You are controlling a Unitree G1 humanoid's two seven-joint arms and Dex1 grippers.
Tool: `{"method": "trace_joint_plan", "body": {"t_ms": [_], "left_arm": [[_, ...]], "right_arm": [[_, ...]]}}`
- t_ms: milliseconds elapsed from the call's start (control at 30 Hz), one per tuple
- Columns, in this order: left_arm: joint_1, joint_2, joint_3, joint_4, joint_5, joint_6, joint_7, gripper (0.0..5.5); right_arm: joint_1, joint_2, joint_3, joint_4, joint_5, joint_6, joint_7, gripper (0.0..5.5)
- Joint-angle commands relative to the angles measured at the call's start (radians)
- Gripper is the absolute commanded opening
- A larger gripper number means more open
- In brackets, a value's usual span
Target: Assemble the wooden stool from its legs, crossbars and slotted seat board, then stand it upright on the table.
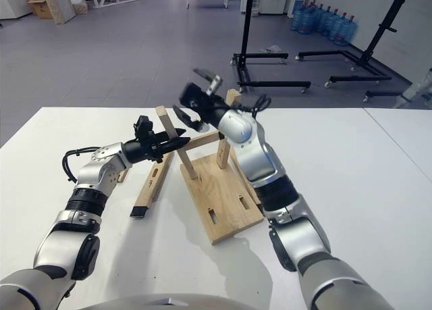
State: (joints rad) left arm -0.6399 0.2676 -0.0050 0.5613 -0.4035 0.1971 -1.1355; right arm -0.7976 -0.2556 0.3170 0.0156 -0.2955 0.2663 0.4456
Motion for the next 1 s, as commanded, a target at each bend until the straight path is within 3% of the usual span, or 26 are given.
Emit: {"method": "trace_joint_plan", "body": {"t_ms": [33, 400, 667, 900, 1000], "left_arm": [[0.014, 0.009, -0.038, 0.02, 0.055, -0.007, -0.002, 2.02], [0.006, 0.028, -0.033, 0.029, 0.044, 0.032, 0.0, 2.02], [-0.02, 0.009, -0.058, 0.039, 0.053, 0.047, -0.006, 2.02], [-0.036, 0.012, -0.055, 0.057, 0.063, 0.019, 0.0, 2.02], [-0.033, 0.008, -0.059, 0.056, 0.067, 0.005, -0.001, 2.02]], "right_arm": [[-0.008, -0.019, 0.016, 0.018, -0.027, -0.009, 0.012, 5.19], [-0.066, -0.059, -0.021, 0.1, -0.069, -0.074, -0.024, 5.19], [0.229, -0.102, 0.131, 0.353, -0.162, -0.249, -0.08, 5.19], [0.004, -0.083, -0.072, 0.223, -0.021, -0.187, -0.087, 5.19], [-0.027, -0.108, -0.088, 0.16, -0.045, -0.164, -0.074, 5.19]]}}
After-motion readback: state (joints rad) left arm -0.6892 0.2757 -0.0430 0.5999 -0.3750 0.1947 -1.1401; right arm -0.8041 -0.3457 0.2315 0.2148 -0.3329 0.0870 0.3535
